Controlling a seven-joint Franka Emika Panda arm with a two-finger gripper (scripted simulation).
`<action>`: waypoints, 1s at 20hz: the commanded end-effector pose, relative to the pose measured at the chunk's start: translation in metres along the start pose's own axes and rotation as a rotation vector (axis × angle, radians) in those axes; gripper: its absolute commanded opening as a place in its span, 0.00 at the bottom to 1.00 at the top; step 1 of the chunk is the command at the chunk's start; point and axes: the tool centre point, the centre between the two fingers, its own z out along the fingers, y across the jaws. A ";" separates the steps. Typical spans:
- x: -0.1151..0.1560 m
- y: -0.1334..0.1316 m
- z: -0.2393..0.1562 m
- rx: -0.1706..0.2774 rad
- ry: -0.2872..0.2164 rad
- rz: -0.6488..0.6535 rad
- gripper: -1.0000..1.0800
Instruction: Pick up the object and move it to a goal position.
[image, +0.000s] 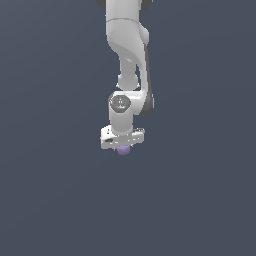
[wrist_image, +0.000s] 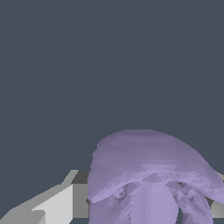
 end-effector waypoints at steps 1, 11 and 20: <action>0.000 0.000 0.001 0.000 -0.001 0.000 0.00; 0.001 0.002 -0.004 0.000 0.000 0.000 0.00; 0.014 0.024 -0.043 0.000 0.000 0.000 0.00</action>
